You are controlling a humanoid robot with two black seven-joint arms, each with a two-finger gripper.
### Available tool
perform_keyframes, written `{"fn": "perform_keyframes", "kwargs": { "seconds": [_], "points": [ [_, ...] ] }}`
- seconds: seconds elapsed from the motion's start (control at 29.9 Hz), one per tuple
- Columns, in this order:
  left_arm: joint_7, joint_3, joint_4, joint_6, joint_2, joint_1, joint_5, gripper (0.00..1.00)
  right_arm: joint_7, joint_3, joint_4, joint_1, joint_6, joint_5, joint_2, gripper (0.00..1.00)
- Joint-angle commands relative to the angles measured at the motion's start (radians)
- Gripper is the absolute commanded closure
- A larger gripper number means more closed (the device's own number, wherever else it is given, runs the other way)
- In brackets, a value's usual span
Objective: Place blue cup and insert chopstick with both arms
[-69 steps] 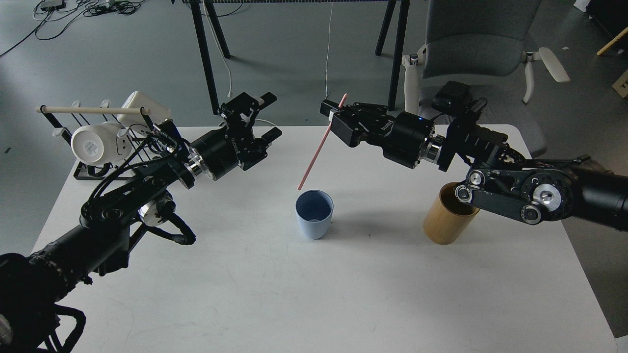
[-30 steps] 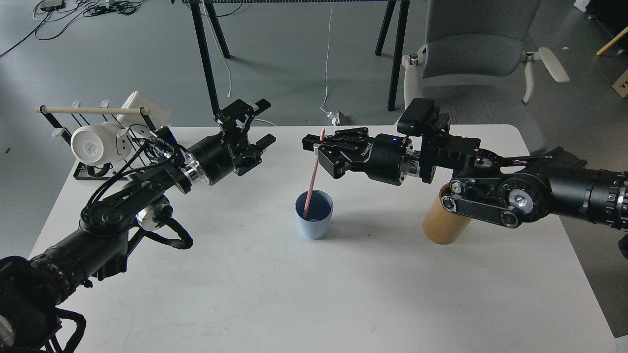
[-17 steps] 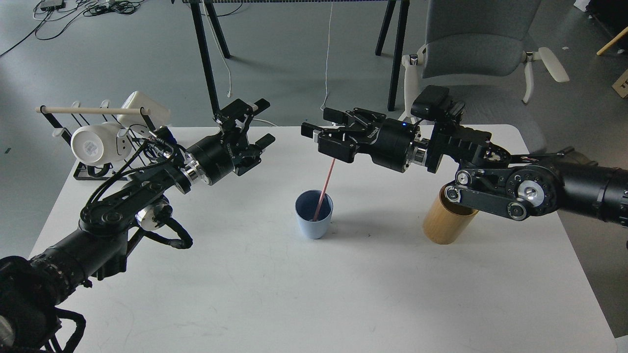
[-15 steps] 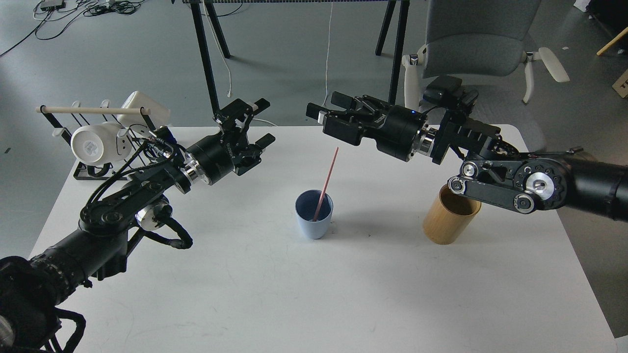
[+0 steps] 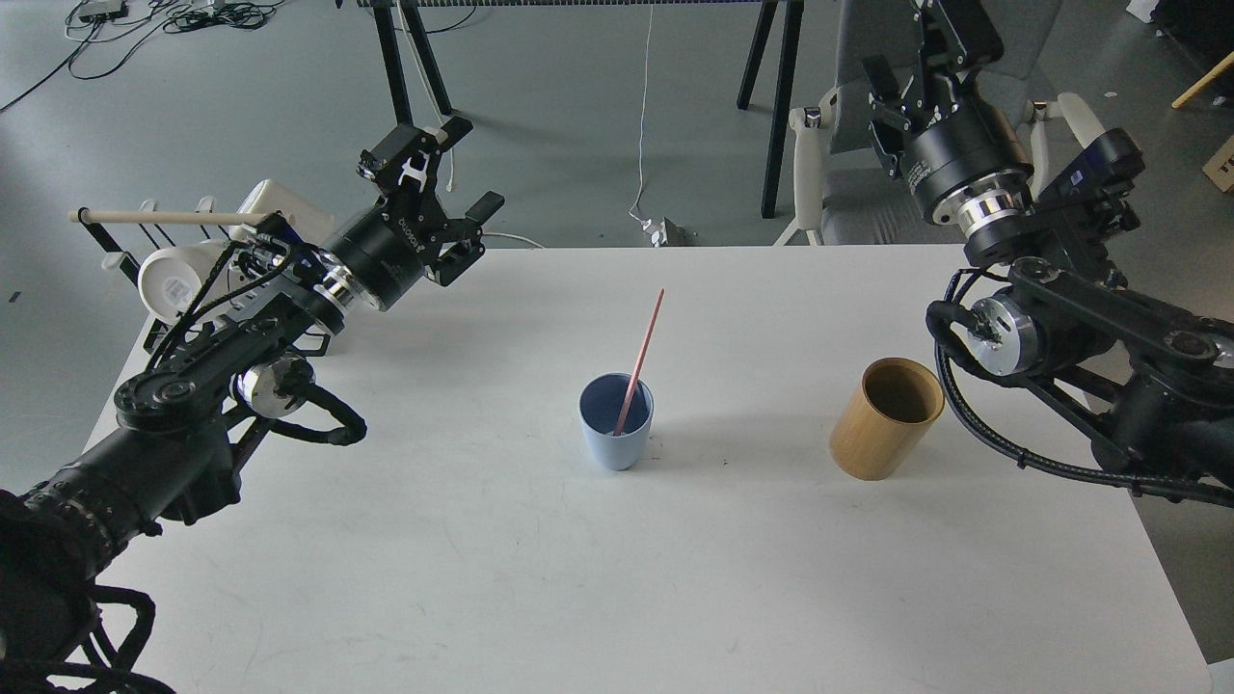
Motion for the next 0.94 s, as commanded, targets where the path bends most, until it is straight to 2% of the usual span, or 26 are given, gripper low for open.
{"fn": "perform_keyframes", "kwargs": {
  "seconds": [0.0, 0.17, 0.23, 0.47, 0.9],
  "points": [
    [0.0, -0.084, -0.028, 0.0, 0.036, 0.014, -0.027, 0.05, 0.0, 0.037, 0.06, -0.059, 0.1, 0.073, 0.006, 0.04],
    [0.0, -0.09, -0.028, 0.0, 0.094, 0.014, -0.053, 0.05, 0.0, 0.026, 0.057, -0.099, 0.313, 0.072, 0.0, 0.01],
    [0.0, -0.09, -0.031, 0.0, 0.105, 0.014, -0.053, 0.05, 0.0, 0.026, 0.057, -0.109, 0.365, 0.07, -0.001, 0.01],
    [0.0, -0.092, -0.031, 0.0, 0.123, 0.014, -0.056, 0.05, 0.0, 0.032, 0.055, -0.116, 0.37, 0.069, 0.039, 0.01],
    [0.0, -0.088, -0.033, 0.0, 0.13, 0.015, -0.071, 0.05, 0.0, 0.066, 0.054, -0.122, 0.37, 0.072, 0.039, 0.01]
  ]
}}
